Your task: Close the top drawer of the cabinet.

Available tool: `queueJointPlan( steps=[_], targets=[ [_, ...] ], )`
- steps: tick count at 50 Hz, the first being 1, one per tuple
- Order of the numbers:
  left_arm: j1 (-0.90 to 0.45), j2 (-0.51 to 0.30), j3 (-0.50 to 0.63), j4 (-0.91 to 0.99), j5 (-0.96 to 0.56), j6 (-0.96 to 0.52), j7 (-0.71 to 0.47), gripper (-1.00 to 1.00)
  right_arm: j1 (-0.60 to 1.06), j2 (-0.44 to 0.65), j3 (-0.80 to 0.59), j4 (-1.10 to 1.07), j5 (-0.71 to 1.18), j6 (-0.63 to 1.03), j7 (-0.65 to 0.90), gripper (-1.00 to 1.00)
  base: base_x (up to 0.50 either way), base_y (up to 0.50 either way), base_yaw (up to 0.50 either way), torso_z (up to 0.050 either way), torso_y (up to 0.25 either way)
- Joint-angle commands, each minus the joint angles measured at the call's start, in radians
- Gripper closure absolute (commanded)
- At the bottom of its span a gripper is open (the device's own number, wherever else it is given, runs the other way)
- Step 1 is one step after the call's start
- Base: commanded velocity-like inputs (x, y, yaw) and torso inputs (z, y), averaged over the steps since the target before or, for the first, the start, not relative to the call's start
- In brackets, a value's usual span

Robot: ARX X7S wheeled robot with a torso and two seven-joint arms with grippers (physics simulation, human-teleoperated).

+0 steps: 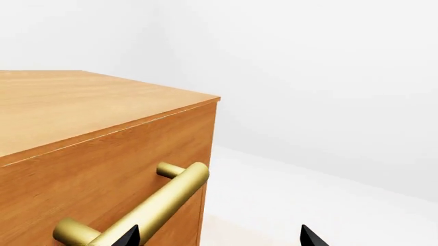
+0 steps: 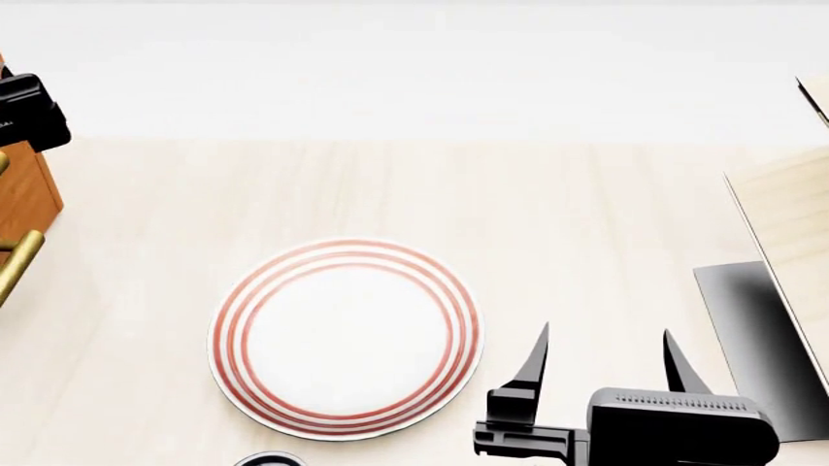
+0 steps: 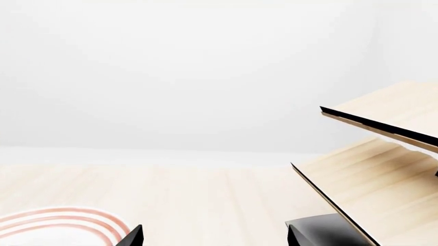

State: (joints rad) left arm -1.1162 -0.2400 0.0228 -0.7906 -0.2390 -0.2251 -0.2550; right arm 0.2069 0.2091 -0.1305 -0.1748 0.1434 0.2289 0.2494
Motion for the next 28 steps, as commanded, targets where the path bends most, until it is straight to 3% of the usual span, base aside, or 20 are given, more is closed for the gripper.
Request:
queueJointPlan(
  steps=[1, 5, 10, 28],
  targets=[
    [-0.055, -0.017, -0.034, -0.123, 0.023, 0.054, -0.046, -1.0, -0.001, 0.004, -0.004, -0.002, 0.007, 0.0, 0.004, -1.0, 0.0, 0.0, 0.0, 0.0, 0.0],
    [-0.109, -0.023, -0.052, -0.221, 0.022, 0.088, -0.069, -1.0, 0.0, 0.006, -0.006, -0.001, 0.008, 0.0, 0.006, -1.0, 0.0, 0.0, 0.0, 0.0, 0.0],
    [-0.074, -0.028, -0.113, -0.167, -0.017, 0.09, -0.139, -1.0, 0.005, 0.006, -0.009, 0.014, 0.01, -0.009, 0.005, -1.0, 0.0, 0.0, 0.0, 0.0, 0.0],
    [-0.044, -0.017, -0.091, -0.103, -0.014, 0.066, -0.126, -1.0, 0.002, 0.013, -0.014, 0.018, 0.02, -0.018, 0.008, -1.0, 0.0, 0.0, 0.0, 0.0, 0.0]
  ],
)
